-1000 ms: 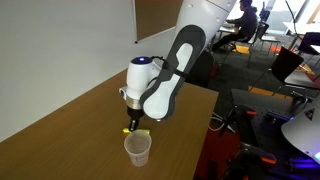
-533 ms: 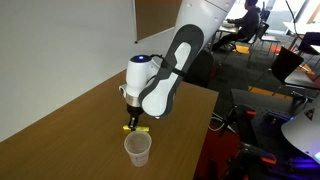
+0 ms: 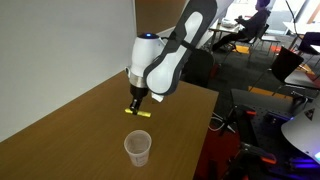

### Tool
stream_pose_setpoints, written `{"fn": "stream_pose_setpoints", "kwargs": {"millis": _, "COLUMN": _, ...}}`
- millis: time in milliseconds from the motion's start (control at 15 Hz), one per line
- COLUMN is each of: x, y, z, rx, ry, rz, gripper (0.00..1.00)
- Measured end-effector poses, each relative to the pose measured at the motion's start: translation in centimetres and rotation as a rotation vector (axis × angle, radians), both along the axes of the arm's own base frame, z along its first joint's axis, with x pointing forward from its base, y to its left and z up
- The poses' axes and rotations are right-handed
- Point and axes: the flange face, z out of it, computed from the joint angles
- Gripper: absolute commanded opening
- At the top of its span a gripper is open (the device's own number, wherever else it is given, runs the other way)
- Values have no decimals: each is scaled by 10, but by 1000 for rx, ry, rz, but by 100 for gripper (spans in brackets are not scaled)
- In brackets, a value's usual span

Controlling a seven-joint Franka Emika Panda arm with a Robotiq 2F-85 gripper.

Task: Pick up the pen from the table and put it in the cup.

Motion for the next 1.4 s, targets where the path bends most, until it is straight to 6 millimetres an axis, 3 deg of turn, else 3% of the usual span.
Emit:
{"fn": "stream_pose_setpoints", "kwargs": {"millis": 667, "x": -65, "y": 9, "z": 85, "rx": 120, "ry": 11, "rz": 44, "gripper": 5}}
{"fn": "stream_pose_setpoints", "kwargs": {"millis": 933, "x": -75, "y": -1, "z": 99, "rx": 195, "ry": 28, "rz": 98, "gripper": 5}}
{"fn": "stream_pose_setpoints", "kwargs": {"millis": 1400, "x": -77, "y": -33, "z": 105, "rx": 219, "ry": -32, "rz": 167, "gripper": 5}}
